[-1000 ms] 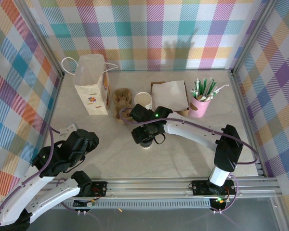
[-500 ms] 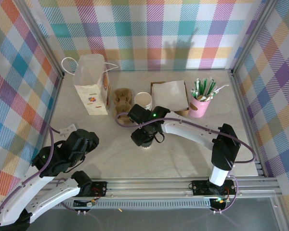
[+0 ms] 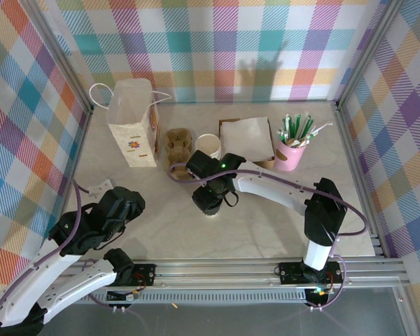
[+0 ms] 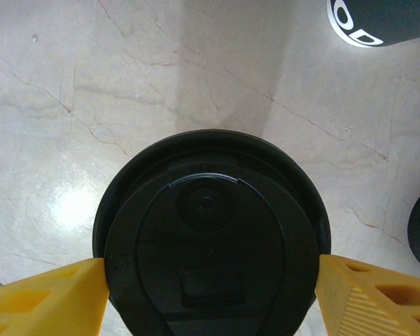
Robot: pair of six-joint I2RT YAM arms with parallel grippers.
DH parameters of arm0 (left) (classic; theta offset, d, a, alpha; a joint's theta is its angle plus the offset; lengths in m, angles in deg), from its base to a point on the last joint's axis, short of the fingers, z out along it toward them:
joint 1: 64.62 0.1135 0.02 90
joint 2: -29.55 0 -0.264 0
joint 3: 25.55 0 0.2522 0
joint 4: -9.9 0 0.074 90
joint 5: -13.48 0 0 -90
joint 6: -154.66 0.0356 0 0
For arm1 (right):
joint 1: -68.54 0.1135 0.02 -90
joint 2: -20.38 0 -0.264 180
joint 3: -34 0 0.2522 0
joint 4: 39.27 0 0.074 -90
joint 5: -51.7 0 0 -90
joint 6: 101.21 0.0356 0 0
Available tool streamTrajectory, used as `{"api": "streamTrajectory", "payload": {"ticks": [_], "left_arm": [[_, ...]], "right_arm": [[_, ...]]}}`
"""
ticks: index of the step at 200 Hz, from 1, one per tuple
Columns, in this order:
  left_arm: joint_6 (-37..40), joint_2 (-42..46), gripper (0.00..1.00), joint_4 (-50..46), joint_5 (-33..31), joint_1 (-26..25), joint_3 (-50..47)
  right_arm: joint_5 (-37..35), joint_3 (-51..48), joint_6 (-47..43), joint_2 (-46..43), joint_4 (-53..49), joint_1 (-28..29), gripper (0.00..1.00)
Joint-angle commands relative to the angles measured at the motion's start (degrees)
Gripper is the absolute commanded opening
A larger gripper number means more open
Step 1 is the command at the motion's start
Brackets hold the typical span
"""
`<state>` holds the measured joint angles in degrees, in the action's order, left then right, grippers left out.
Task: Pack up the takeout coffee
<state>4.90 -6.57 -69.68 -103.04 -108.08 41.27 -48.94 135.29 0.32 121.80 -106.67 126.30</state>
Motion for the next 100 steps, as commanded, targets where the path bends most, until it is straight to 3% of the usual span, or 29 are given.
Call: {"api": "streamTrajectory", "payload": {"ticks": [1,72,100], "left_arm": [[0.3,-0.6,0.55,0.8,-0.1,-0.1,-0.6],[0.6,-0.7,0.55,0.6,-0.2,-0.1,-0.3],[0.9,-0.8,0.55,0.8,-0.3,-0.1,-0.1]], "right_arm": [[1.3,-0.8,0.6,1.1,-0.3,-0.3,0.76],[1.1,-0.7,0.8,2.4,-1.1,-0.4,0.78],[1.0,-0.5,0.9,2.7,-2.1,-0.4,0.71]]}}
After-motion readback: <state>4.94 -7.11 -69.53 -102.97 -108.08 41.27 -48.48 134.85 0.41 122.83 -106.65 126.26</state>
